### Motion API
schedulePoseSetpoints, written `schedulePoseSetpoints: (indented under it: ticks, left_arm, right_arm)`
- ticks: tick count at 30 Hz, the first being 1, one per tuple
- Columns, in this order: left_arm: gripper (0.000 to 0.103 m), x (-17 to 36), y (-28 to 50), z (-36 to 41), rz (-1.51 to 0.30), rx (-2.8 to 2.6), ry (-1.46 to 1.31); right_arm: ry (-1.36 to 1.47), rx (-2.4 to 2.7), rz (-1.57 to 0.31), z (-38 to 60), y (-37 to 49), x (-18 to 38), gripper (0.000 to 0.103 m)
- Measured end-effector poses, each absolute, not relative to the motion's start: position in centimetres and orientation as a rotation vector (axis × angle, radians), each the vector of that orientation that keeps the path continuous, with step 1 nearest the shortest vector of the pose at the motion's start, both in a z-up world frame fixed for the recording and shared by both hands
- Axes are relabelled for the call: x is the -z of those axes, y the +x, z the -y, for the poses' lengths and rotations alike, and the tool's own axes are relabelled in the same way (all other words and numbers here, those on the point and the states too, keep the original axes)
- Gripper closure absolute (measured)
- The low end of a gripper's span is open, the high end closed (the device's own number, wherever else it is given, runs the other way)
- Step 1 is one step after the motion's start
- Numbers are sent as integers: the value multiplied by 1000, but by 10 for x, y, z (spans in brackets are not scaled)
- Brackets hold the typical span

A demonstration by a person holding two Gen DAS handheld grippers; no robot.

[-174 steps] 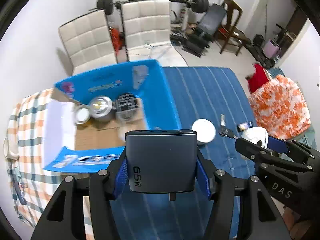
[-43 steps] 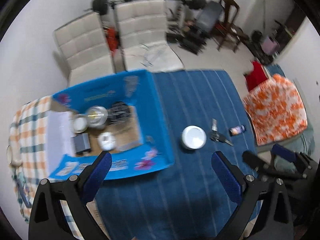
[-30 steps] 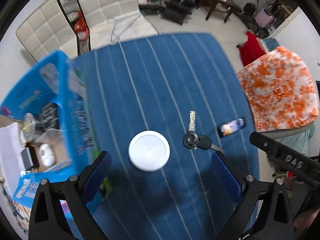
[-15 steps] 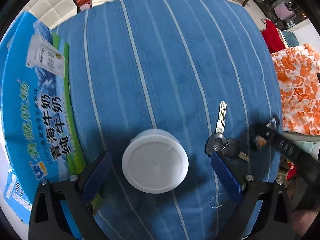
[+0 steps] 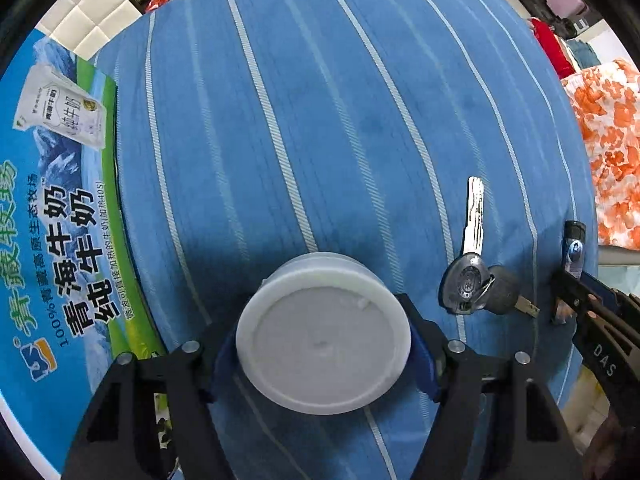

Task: Organize rigid objects
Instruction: 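Grasp the white cream jar with the left tool while the right tool grasps the blue lighter, then carry the cream jar and lighter into the blue box and lower them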

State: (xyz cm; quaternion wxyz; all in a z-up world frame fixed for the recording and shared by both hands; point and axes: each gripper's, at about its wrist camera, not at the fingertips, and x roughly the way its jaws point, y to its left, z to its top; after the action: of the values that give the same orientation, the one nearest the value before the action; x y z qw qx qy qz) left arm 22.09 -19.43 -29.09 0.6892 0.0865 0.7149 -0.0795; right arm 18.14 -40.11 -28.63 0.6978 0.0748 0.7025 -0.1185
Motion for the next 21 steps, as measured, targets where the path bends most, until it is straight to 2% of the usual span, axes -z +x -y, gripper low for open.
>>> schedulePoseSetpoints:
  ticks: [9, 17, 21]
  left_arm:
    - [35, 244, 185, 196, -1513, 221, 187]
    - [35, 172, 167, 198, -1363, 273, 197]
    - [35, 141, 168, 173, -1299, 277, 172]
  right_arm:
    - [161, 258, -1511, 388, 167, 262, 76]
    - [147, 193, -1387, 365, 149, 195, 76]
    - [144, 144, -1325, 344, 140, 157, 76]
